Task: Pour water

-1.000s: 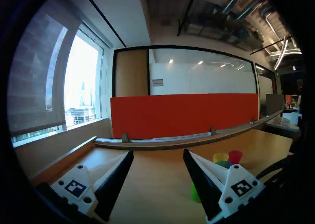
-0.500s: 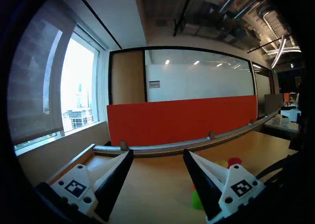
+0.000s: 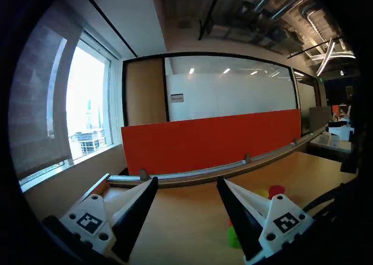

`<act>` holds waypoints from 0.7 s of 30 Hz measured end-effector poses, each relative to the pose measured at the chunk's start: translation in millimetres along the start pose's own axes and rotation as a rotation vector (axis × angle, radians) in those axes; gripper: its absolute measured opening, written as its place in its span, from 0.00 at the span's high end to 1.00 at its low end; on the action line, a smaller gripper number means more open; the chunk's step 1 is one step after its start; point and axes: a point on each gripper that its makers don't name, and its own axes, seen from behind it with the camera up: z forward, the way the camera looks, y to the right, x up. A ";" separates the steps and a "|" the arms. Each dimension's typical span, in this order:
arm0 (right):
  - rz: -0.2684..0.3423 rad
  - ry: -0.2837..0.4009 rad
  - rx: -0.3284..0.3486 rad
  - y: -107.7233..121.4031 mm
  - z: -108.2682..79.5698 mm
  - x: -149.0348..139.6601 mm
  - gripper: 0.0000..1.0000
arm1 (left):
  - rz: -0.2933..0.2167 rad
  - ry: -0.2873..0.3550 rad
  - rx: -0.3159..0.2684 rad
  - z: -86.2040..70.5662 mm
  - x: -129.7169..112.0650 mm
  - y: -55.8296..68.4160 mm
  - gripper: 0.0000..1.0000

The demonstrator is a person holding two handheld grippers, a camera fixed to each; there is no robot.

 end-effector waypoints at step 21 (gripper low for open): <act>-0.129 -0.063 0.208 -24.4 8.5 7.8 0.00 | 0.057 -0.044 -0.134 8.8 5.3 12.4 0.07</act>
